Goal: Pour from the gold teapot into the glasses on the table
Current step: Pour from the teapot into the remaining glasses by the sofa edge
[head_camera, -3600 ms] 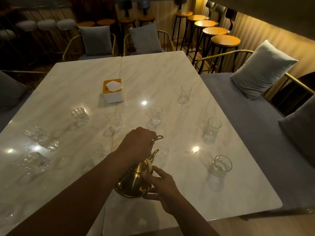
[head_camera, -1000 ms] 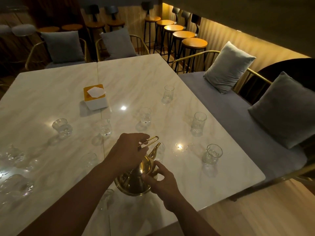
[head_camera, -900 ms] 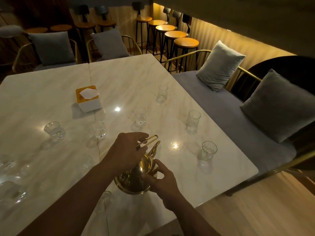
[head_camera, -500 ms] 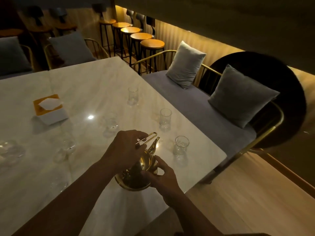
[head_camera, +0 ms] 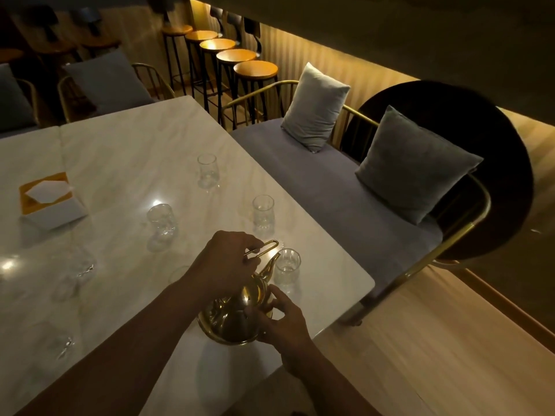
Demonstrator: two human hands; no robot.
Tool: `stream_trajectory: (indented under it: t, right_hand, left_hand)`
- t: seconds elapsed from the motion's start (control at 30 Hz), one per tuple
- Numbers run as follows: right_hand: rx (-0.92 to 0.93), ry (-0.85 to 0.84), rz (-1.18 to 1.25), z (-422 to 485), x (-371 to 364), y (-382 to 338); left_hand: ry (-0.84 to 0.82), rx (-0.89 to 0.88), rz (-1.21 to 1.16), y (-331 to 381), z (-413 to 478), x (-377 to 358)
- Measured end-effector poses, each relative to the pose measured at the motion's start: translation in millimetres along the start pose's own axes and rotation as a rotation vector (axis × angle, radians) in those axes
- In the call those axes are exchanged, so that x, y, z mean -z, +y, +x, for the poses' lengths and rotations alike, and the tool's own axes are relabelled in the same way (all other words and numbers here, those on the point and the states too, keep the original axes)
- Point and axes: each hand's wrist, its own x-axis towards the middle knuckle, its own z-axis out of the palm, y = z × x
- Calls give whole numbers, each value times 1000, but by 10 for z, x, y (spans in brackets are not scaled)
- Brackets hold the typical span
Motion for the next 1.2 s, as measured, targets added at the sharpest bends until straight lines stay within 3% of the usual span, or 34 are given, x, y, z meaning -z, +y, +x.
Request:
stream_trajectory:
  t: [0.37, 1.2]
  right_hand:
    - [-130, -86, 103, 68, 186, -19]
    - [-182, -138, 153, 107, 230, -133]
  left_hand:
    - [-24, 60, 35, 149, 256, -177]
    - [-25, 6, 49, 251, 413, -202]
